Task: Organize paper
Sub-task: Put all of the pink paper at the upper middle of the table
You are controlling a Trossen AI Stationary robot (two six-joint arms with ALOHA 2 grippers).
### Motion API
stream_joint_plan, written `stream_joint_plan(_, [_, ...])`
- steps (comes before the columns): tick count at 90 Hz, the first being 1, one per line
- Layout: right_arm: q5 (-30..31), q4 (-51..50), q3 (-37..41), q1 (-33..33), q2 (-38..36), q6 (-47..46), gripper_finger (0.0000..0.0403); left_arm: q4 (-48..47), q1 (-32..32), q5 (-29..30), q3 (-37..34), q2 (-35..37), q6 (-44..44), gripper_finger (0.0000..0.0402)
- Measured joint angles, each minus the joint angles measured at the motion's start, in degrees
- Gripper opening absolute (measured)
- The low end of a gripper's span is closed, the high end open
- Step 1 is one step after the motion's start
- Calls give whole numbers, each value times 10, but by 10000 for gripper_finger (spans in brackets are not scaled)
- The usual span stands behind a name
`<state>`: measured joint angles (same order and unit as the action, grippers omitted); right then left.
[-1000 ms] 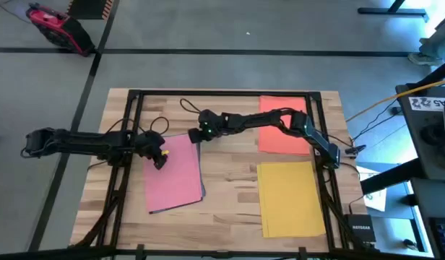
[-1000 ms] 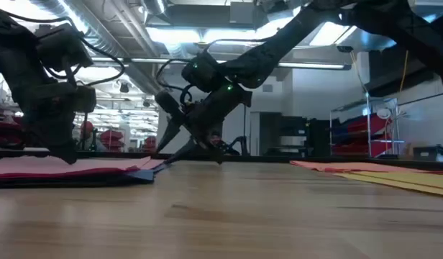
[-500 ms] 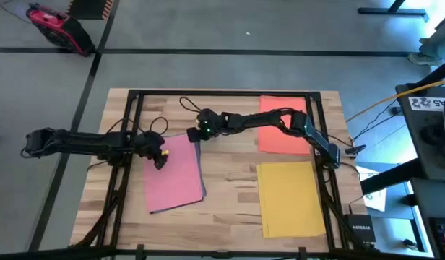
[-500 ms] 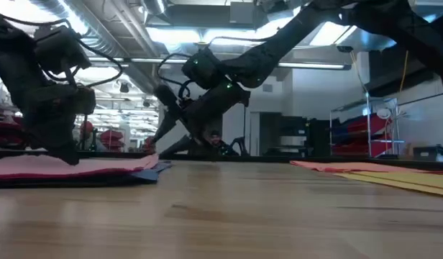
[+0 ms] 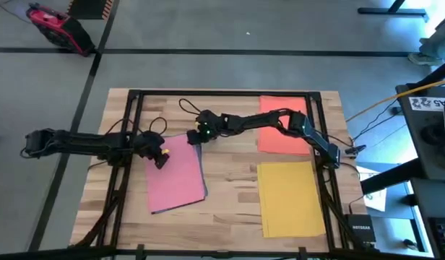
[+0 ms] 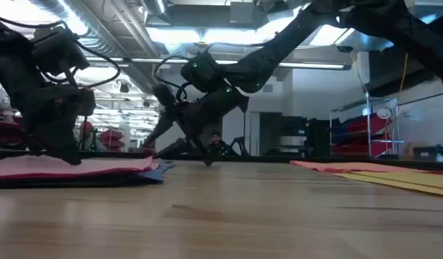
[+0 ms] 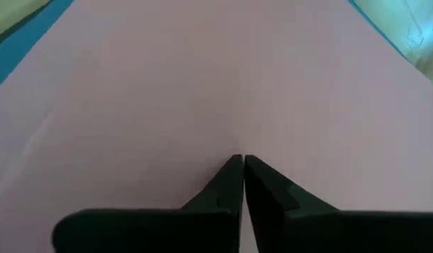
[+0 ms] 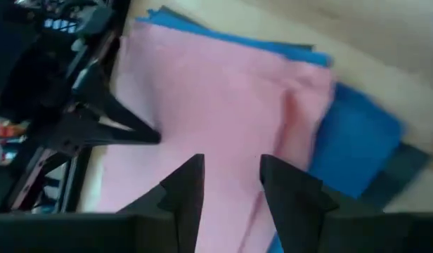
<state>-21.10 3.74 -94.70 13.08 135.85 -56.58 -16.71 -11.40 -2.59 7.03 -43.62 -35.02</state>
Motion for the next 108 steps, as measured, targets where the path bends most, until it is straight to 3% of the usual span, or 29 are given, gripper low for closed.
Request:
stream_joint_plan(36, [83, -25, 0, 9, -2, 17, 134, -2, 0, 0, 0, 0, 1, 0])
stream_joint_plan(76, [104, -145, -47, 12, -4, 129, 134, -2, 0, 0, -1, 0, -1, 0])
stream_joint_plan(108, [109, -142, -47, 12, -4, 151, 134, -2, 0, -1, -1, 0, -1, 0])
